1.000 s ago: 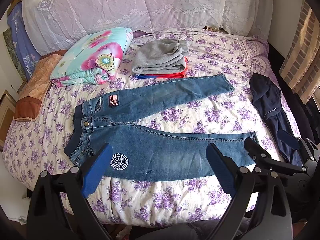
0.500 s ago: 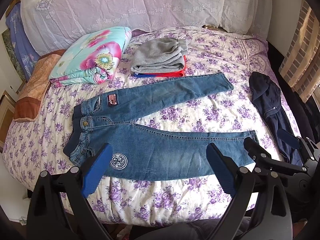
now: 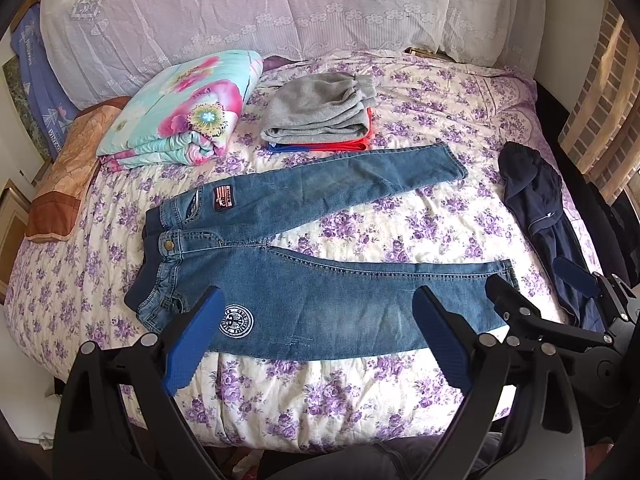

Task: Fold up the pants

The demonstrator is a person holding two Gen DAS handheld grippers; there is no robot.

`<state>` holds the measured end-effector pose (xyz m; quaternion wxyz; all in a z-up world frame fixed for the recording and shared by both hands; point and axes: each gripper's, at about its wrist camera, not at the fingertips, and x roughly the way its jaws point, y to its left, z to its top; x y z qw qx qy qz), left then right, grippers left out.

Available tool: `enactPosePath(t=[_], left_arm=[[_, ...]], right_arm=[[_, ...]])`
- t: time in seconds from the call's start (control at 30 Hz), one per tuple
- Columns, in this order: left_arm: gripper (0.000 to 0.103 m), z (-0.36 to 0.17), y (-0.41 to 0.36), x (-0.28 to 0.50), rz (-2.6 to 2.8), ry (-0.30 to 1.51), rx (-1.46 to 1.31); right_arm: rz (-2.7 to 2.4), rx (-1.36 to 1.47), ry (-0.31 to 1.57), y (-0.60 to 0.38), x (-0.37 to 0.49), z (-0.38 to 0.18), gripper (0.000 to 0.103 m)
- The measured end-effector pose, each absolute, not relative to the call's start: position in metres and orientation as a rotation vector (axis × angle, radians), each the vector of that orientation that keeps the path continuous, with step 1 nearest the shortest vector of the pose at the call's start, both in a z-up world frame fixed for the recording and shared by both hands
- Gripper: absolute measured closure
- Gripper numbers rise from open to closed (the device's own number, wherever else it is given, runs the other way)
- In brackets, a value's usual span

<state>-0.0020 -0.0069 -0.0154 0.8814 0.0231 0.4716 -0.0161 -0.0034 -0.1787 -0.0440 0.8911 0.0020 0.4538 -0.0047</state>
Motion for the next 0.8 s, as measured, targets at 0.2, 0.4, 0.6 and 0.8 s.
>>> enactPosePath(t=[0.2, 0.4, 0.6, 0.8], left_arm=[[0.011, -0.0230, -0.0088, -0.0051, -0.032, 0.988, 0.050], [0.011, -0.0222, -0.0084, -0.0041, -0.031, 0.990, 0.050], [0.011, -0.0224, -0.0082, -0.0042, -0.028, 0.991, 0.050], [0.011, -0.0216, -0.0079, -0.0033, -0.027, 0.994, 0.050]], right_arm=[[-0.007, -0.002, 0.944, -0.1776, -0.0042, -0.0450, 0.015], [-0.007, -0.002, 0.945, -0.1766, -0.0046, -0.0464, 0.015], [-0.008, -0.003, 0.946, -0.1746, -0.0044, -0.0453, 0.015], [-0.008, -0.004, 0.947, -0.1731, -0.0043, -0.0460, 0.015]])
